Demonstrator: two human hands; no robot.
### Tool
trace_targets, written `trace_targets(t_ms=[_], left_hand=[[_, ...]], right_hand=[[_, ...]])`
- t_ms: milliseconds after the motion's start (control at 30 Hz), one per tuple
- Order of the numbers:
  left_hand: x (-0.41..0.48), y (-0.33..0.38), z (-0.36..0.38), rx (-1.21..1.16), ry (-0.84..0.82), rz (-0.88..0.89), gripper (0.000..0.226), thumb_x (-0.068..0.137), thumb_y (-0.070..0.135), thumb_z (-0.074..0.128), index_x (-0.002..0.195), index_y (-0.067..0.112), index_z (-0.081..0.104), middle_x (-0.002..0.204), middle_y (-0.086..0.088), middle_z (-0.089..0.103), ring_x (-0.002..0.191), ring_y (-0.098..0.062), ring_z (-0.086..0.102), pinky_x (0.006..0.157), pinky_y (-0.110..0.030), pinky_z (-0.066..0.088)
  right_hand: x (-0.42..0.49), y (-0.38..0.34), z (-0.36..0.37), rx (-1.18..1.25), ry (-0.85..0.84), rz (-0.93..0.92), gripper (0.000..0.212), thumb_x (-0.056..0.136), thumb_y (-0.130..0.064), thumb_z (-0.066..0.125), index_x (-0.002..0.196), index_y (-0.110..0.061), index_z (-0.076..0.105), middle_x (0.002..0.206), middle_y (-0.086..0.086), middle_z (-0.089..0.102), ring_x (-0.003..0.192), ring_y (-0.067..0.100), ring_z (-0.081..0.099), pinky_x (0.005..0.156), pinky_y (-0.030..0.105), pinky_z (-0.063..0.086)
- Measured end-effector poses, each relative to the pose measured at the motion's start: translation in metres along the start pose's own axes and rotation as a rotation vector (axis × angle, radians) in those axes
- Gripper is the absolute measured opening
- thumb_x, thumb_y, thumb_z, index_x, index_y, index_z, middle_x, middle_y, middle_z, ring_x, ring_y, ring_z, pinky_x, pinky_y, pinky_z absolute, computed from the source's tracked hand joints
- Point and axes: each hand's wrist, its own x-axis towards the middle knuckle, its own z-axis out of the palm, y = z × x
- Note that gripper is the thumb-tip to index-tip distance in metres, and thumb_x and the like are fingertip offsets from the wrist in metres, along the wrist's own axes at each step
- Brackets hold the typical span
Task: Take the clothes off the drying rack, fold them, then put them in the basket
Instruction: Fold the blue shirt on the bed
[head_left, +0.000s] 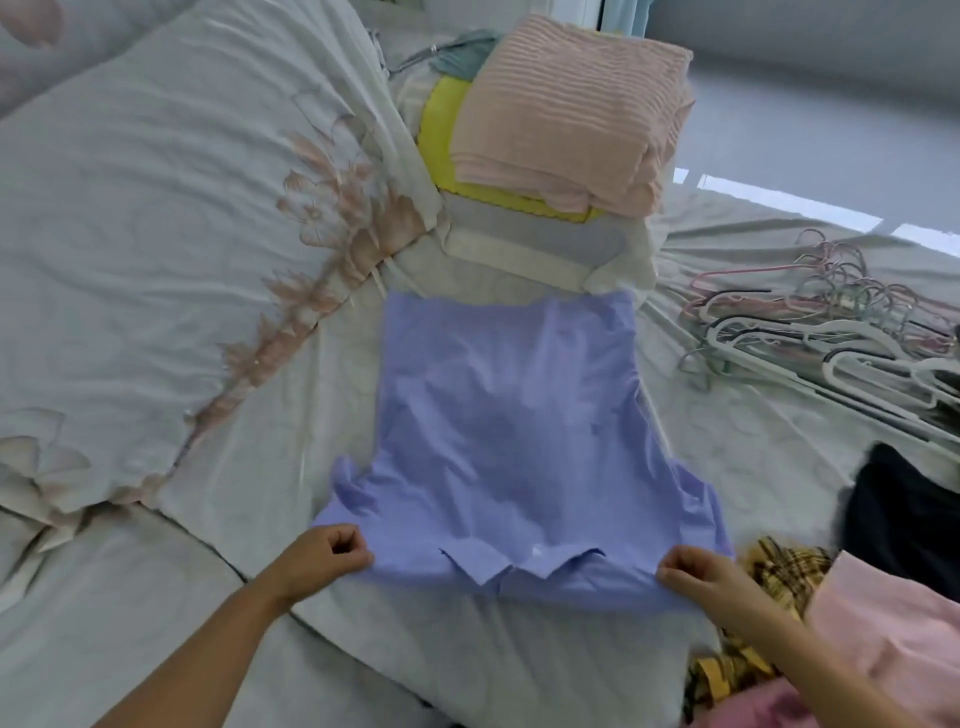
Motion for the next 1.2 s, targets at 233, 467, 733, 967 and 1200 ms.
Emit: trace_targets(t_ms=[233,467,733,967,1200], left_hand=[[-0.006,-0.045,0.029,0.412,-0.069,-0.075,0.025,0.066,0.040,0.054,0.047,0.025,0.047,0.049,0.022,0.053,0.051,0.003,0.048,0.052,-0.017,0.027],[0.033,-0.049,0.031,0.669,-0.600,-0.194,0.040,0.072,0.049,0.048,0.090,0.017,0.064,0.081,0.004,0.062,0.063,0.006,0.045,0.067,-0.016,0.038],[0.183,0.057,-0.050,0.123,0.272,-0.151,0.025,0.090,0.021,0.059,0.068,0.010,0.051,0.072,-0.012,0.062,0.067,-0.022,0.061,0.062,-0.028,0.044],[0.290,0.099,-0.085,-0.131,0.536,-0.151,0.039,0.085,0.036,0.065,0.073,0.001,0.054,0.074,-0.016,0.057,0.066,-0.026,0.054,0.064,-0.032,0.042],[0.332,0.099,-0.099,-0.513,0.454,-0.125,0.011,0.086,0.010,0.064,0.077,0.009,0.058,0.086,-0.012,0.062,0.079,-0.026,0.061,0.074,-0.035,0.052]], right_hand=[[-0.005,0.047,0.041,-0.095,-0.103,0.129,0.023,0.088,-0.018,0.062,0.067,-0.020,0.054,0.062,-0.004,0.055,0.059,0.001,0.046,0.059,0.017,0.035],[0.039,0.028,0.029,-0.229,-0.171,0.198,0.027,0.094,-0.026,0.053,0.069,-0.015,0.050,0.064,-0.003,0.057,0.066,0.009,0.053,0.062,0.014,0.037],[0.185,-0.034,-0.065,0.128,0.539,0.211,0.023,0.095,-0.016,0.051,0.101,0.003,0.063,0.089,0.015,0.059,0.084,0.030,0.055,0.082,0.046,0.045],[0.289,-0.078,-0.109,0.663,0.560,0.348,0.029,0.098,-0.026,0.044,0.071,-0.014,0.045,0.059,0.007,0.049,0.039,0.007,0.048,0.038,0.014,0.039],[0.325,-0.092,-0.134,0.653,0.249,0.365,0.037,0.098,-0.022,0.037,0.061,-0.022,0.043,0.046,-0.009,0.038,0.032,0.003,0.030,0.035,0.012,0.023]])
